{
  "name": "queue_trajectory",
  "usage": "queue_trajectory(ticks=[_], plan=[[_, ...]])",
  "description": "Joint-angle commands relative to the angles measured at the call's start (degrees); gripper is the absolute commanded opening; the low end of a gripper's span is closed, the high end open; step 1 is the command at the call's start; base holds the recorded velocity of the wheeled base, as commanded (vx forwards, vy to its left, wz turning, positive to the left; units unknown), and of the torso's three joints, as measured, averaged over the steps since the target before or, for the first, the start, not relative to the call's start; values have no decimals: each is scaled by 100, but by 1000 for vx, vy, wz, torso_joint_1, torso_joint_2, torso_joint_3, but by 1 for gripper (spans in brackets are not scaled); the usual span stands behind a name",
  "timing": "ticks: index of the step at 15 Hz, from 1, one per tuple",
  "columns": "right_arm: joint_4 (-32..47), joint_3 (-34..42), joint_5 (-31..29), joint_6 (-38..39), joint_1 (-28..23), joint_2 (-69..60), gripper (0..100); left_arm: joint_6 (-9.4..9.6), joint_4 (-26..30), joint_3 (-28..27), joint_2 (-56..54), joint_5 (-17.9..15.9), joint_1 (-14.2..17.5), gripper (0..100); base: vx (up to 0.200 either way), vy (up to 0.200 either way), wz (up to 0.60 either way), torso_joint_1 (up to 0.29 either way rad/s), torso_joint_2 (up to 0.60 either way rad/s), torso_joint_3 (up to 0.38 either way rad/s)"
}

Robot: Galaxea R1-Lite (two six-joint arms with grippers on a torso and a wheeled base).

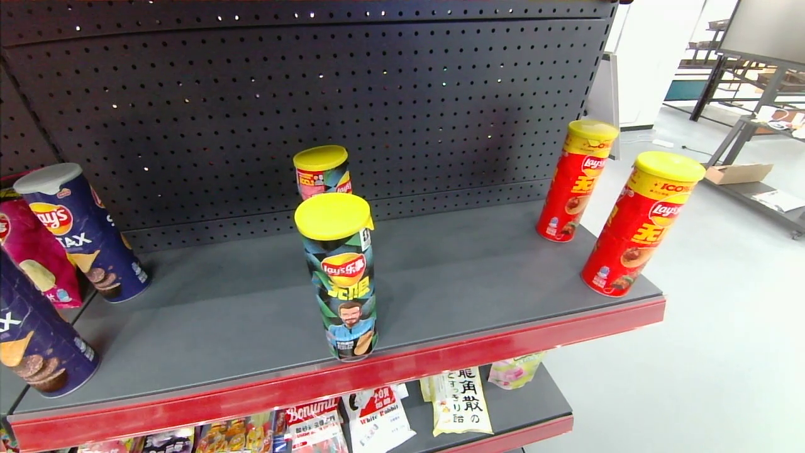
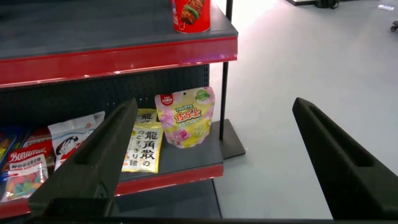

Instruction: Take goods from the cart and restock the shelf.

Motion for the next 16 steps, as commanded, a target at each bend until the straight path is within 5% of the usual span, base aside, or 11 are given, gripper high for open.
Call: queue_trajectory(ticks=[1, 5, 10, 16], plan=[[0, 0, 1, -5, 2, -2, 100, 14, -131, 153, -96, -23, 8, 100, 0, 0, 0, 0, 0, 0], [0, 0, 1, -22, 2, -2, 100, 14, -201, 206, -87, -41, 8, 100, -150, 0, 0, 9, 4, 1], [0, 0, -34, -31, 2, -2, 100, 5, -368, 224, -87, -173, 8, 100, 0, 0, 0, 0, 0, 0], [0, 0, -34, -31, 2, -2, 100, 5, -535, 224, -96, -480, 8, 100, 0, 0, 600, 6, 3, 5]])
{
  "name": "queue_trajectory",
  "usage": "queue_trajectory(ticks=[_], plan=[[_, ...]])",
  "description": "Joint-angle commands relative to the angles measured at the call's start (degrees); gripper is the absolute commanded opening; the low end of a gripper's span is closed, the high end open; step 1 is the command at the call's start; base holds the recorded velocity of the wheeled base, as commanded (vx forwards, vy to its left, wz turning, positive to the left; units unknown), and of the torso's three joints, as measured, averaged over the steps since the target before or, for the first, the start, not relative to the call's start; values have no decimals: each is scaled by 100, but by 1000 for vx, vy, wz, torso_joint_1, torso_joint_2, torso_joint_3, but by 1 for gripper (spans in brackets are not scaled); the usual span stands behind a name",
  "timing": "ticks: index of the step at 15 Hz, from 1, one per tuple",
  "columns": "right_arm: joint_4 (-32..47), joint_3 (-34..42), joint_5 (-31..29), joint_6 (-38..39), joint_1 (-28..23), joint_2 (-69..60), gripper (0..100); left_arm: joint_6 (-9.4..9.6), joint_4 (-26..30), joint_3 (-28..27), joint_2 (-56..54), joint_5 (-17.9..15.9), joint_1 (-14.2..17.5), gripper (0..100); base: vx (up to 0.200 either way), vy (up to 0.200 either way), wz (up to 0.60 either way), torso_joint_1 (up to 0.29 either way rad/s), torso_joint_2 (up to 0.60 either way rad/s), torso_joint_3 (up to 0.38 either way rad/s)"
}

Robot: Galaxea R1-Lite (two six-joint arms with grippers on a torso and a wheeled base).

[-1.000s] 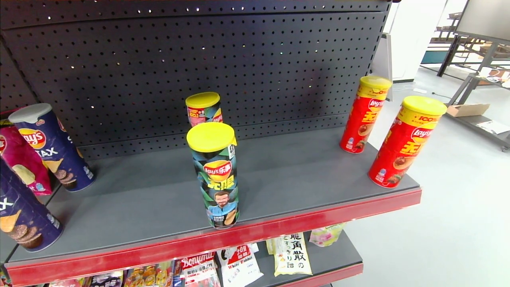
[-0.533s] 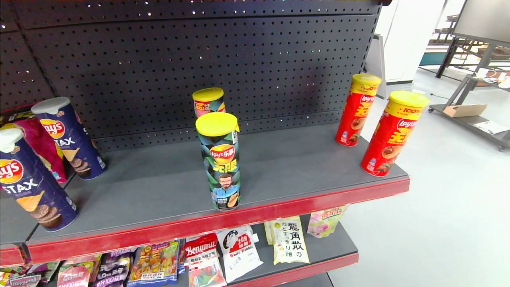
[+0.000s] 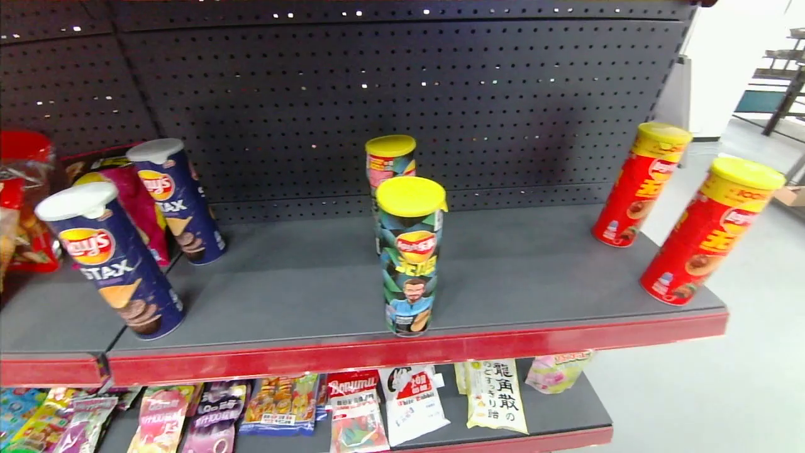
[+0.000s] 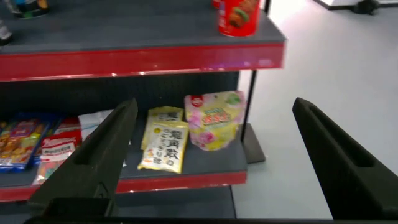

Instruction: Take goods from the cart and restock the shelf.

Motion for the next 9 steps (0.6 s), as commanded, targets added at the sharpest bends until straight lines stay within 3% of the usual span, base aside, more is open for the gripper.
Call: queue_trajectory(ticks=[1, 4, 5, 6, 7, 9], plan=[[0, 0, 9, 7, 4, -2, 100, -14, 6, 3, 32, 4, 4, 100, 0, 0, 0, 0, 0, 0], [0, 0, 9, 7, 4, -2, 100, -49, 6, 65, 23, 39, 4, 100, 0, 0, 0, 0, 0, 0], [0, 0, 9, 16, 4, -2, 100, -523, -232, 179, 23, -57, 4, 100, 0, 0, 0, 0, 0, 0], [0, 0, 9, 24, 4, -2, 100, -743, -311, 188, 23, -224, 4, 100, 0, 0, 0, 0, 0, 0], [0, 0, 18, 24, 4, -2, 100, -866, -337, 188, 23, -277, 4, 100, 0, 0, 0, 0, 0, 0], [0, 0, 18, 33, 4, -2, 100, -919, -328, 196, 32, -286, 4, 100, 0, 0, 0, 0, 0, 0]])
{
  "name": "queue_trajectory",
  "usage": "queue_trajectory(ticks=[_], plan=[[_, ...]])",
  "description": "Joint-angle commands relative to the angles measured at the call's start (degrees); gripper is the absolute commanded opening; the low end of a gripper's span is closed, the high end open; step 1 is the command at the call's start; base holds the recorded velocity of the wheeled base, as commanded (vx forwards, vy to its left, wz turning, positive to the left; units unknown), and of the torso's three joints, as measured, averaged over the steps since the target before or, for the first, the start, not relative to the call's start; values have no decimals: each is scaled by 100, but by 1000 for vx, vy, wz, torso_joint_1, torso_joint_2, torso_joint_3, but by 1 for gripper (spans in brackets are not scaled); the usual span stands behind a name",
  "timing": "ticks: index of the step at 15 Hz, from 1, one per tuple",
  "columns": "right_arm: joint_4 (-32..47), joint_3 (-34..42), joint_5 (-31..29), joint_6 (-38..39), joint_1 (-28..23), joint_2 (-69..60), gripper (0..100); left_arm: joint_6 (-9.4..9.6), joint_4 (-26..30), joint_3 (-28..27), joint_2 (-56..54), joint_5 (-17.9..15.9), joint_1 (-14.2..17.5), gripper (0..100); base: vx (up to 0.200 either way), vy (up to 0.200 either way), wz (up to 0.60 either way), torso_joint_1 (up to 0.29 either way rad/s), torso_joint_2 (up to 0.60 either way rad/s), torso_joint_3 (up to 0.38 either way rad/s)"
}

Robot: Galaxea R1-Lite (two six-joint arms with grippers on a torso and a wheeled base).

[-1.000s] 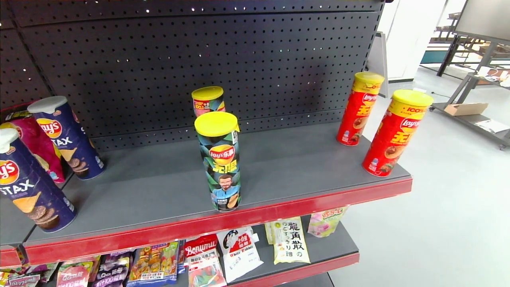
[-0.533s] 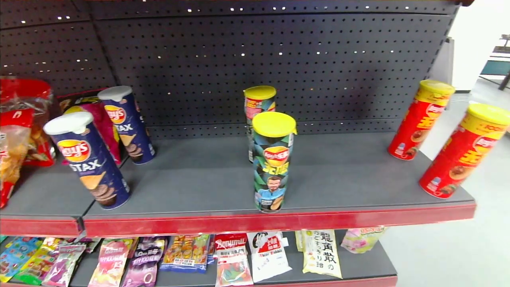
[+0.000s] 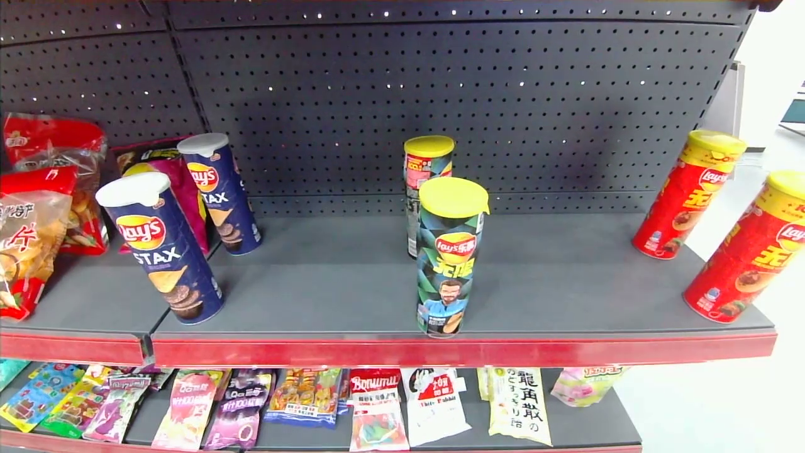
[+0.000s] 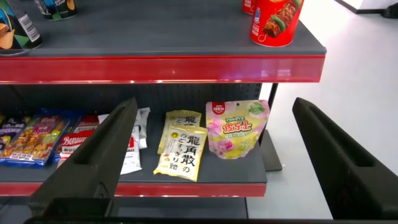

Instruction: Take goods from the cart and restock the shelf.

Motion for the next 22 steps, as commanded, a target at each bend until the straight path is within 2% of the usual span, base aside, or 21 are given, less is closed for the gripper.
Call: queue_trajectory(ticks=[1, 2, 3, 4, 5, 6, 7, 9, 10, 11, 12, 13, 15, 16, 17, 18, 19, 20, 22], plan=[[0, 0, 13, -1, -3, -2, 100, -282, -62, 149, 25, -313, 0, 100, 0, 0, 0, 0, 0, 0], [0, 0, 4, -1, -3, -2, 100, -651, -598, 351, 8, -779, 8, 100, 0, 0, 0, 0, 0, 0], [0, 0, 4, -1, -3, -2, 100, -722, -1143, 571, -54, -937, 44, 100, 0, 0, 0, 0, 0, 0], [0, 0, 13, -1, -3, -2, 100, -748, -1178, 501, -71, -876, 44, 100, 0, 0, 0, 0, 0, 0], [0, 0, 4, 8, -3, -2, 100, -897, -1037, 351, -71, -823, 52, 100, 0, 0, 0, 0, 0, 0], [0, 0, 4, -1, -3, -2, 100, -994, -879, 457, -150, -744, 70, 100, 0, 0, 0, 0, 0, 0], [0, 0, 4, -1, -3, -2, 100, -880, -906, 720, -317, -718, 158, 100, 0, 0, 0, 0, 0, 0], [0, 0, 13, 8, -3, -2, 100, -642, -985, 764, -326, -709, 158, 100, 0, 0, 0, 0, 0, 0], [0, 0, 4, 8, -3, -2, 100, -642, -985, 764, -326, -709, 158, 100, 0, 0, 0, 0, 0, 0], [0, 0, 4, 8, -3, -2, 100, -423, -1415, 949, -317, 30, 158, 100, 0, 0, 0, 0, 0, 0], [0, 0, 4, 8, -3, -2, 100, -423, -1415, 949, -317, 30, 158, 100, 0, 0, 0, 0, 0, 0], [0, 0, 4, 8, -3, -2, 100, -686, -1486, 966, -317, 91, 158, 100, 0, 0, 0, 0, 0, 0], [0, 0, 13, 8, -3, -2, 100, -335, -1442, 975, -317, -14, 158, 100, 0, 0, 0, 0, 0, 0], [0, 0, 13, -1, -3, -2, 100, -352, -1442, 975, -326, 30, 158, 100, 0, 0, 0, 0, 0, 0], [0, 0, 4, 8, -3, -2, 100, -555, -1354, 966, -317, 416, 158, 100, 0, 0, 0, 0, 0, 0], [0, 0, 4, 8, -3, -2, 100, -651, -1336, 975, -317, 504, 158, 100, 0, 0, 0, 0, 0, 0], [0, 0, 4, 8, -3, -2, 100, -607, -1292, 975, -317, 434, 158, 100, 0, 0, 0, 0, 0, 0], [0, 0, 13, 8, -3, -2, 100, -493, -1108, 958, -317, 73, 158, 100, 0, 0, 0, 0, 0, 0], [0, 0, 13, -1, -3, -2, 100, -449, -1117, 958, -317, -50, 158, 100, 0, 0, 0, 0, 0, 0]])
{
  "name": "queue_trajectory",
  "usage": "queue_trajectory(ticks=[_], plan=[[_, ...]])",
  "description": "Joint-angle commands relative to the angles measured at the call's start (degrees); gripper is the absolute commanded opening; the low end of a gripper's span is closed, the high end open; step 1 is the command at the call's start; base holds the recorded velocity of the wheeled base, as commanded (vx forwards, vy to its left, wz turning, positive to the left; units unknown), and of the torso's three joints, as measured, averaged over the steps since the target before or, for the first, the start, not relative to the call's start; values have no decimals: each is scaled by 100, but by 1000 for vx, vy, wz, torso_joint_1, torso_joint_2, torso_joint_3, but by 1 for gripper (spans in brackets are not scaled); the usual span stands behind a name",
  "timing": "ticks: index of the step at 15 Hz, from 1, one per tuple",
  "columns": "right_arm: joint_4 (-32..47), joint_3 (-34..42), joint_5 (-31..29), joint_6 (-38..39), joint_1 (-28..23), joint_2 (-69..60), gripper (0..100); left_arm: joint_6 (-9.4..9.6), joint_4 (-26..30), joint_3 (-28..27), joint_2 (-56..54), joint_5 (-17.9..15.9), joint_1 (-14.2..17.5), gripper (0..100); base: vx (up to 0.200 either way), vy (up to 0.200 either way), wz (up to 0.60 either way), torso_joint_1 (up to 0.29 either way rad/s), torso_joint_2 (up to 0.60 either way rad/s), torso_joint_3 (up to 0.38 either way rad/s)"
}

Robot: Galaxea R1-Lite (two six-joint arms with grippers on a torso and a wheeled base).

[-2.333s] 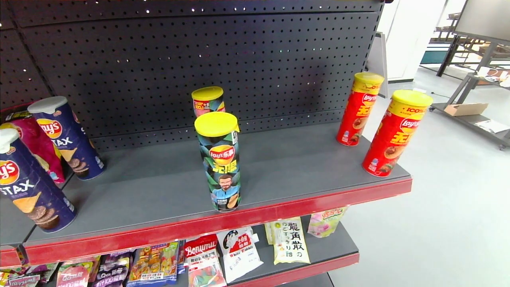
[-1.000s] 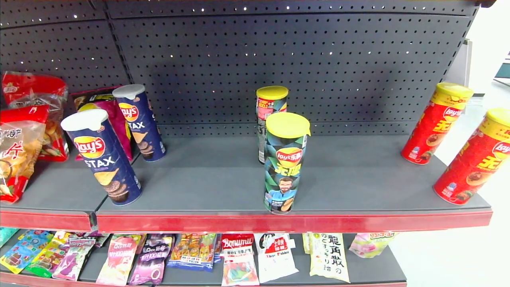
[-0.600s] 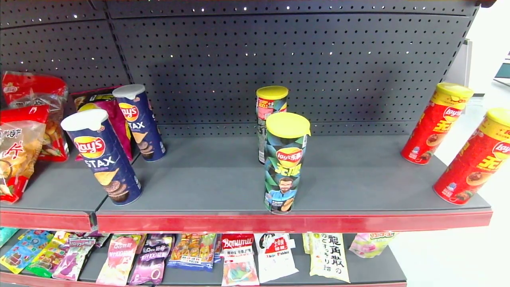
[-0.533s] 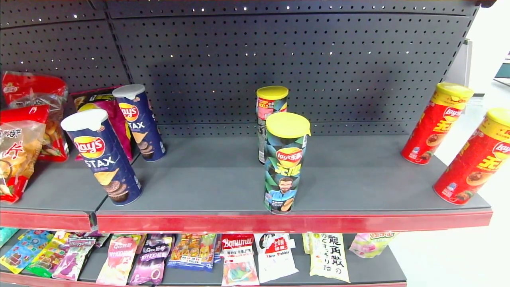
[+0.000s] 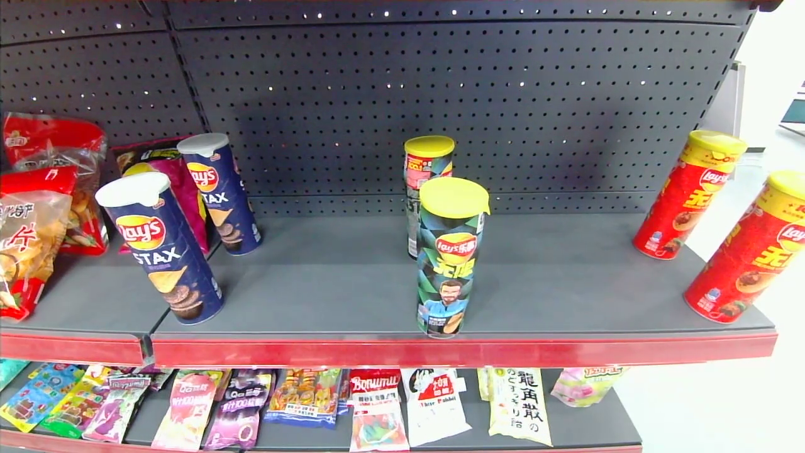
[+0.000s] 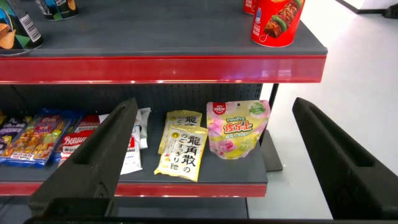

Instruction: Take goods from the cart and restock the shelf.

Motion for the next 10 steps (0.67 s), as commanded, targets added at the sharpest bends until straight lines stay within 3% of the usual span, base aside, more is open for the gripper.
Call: queue_trajectory(ticks=[1, 8, 9, 10], plan=[[0, 0, 4, -2, 2, -2, 100, 29, -7, -7, -4, 18, 4, 100, 0, 0, 0, 0, 0, 0], [-141, -255, 224, -81, 28, 68, 100, 46, 2, -7, -4, 71, 4, 100, 0, 0, 0, 0, 0, 0], [-123, -1591, 338, 174, 239, 1210, 100, 46, 2, -7, -4, 71, 4, 100, 0, 0, 0, 0, 0, 0], [-123, -2391, 374, 525, 397, 2001, 100, 46, 2, -7, -4, 71, 4, 100, 0, 0, 0, 0, 0, 0]])
